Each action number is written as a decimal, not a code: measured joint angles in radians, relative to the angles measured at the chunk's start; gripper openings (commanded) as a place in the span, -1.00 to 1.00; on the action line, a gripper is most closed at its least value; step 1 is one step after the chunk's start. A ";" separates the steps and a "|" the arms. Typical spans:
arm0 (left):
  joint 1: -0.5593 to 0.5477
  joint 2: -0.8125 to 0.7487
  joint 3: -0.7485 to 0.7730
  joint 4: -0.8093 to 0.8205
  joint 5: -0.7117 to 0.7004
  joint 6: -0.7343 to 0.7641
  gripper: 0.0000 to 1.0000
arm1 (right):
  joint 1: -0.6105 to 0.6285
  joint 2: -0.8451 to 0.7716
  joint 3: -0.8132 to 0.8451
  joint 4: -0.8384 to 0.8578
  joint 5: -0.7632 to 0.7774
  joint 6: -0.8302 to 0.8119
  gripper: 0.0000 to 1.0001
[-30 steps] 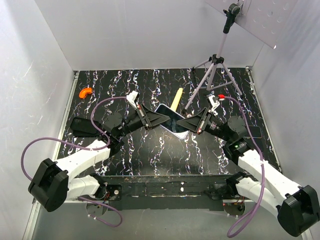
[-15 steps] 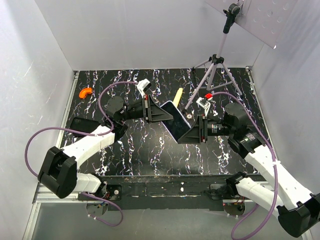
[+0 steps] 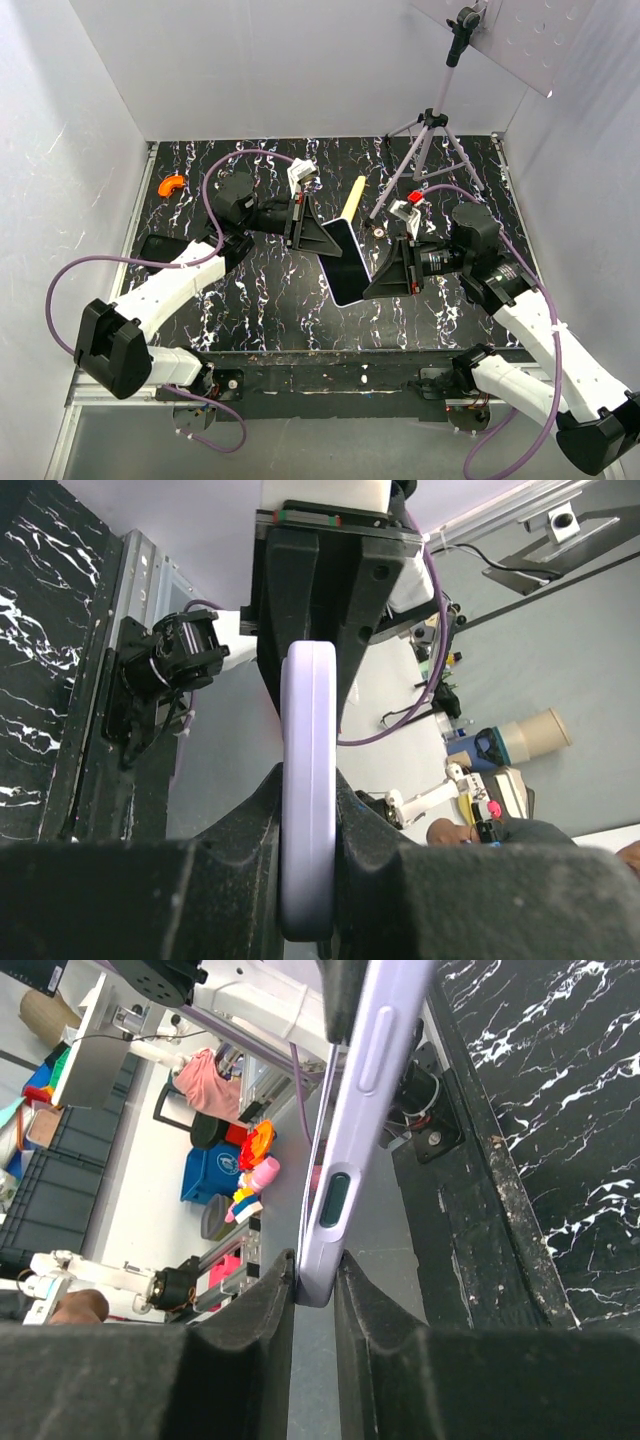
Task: Take the phone out of the phone case
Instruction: Remove the phone case from the phone.
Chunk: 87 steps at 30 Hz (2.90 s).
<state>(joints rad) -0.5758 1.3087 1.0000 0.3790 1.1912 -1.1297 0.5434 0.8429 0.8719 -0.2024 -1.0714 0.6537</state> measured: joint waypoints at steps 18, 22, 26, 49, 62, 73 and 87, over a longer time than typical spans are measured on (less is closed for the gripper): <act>0.023 0.064 -0.012 0.296 0.113 -0.221 -1.00 | 0.078 0.059 0.056 -0.040 0.012 -0.081 -0.42; 0.024 0.064 -0.012 0.294 0.114 -0.233 -1.00 | 0.088 0.061 0.070 -0.040 0.011 -0.114 -0.30; 0.024 0.064 -0.012 0.292 0.106 -0.246 -1.00 | 0.099 0.061 0.073 -0.043 0.010 -0.141 -0.75; 0.027 0.224 -0.183 1.002 0.180 -0.641 -1.00 | 0.589 0.247 0.451 -0.666 0.773 -0.404 -0.97; -0.040 0.271 -0.186 1.004 0.028 -0.803 -1.00 | 0.687 0.283 0.557 -0.657 0.817 -0.565 -0.97; -0.084 0.340 -0.192 0.926 -0.149 -0.826 -1.00 | 0.734 0.230 0.586 -0.196 1.037 -0.653 -0.97; -0.017 -0.225 -0.197 0.277 -0.505 -0.279 -1.00 | 0.378 -0.100 0.137 -0.155 0.753 -0.153 0.33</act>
<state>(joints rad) -0.5926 1.0836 0.8032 0.6559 0.6857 -1.4090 0.9218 0.7429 1.0088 -0.3576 -0.3180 0.5007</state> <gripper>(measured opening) 0.151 0.660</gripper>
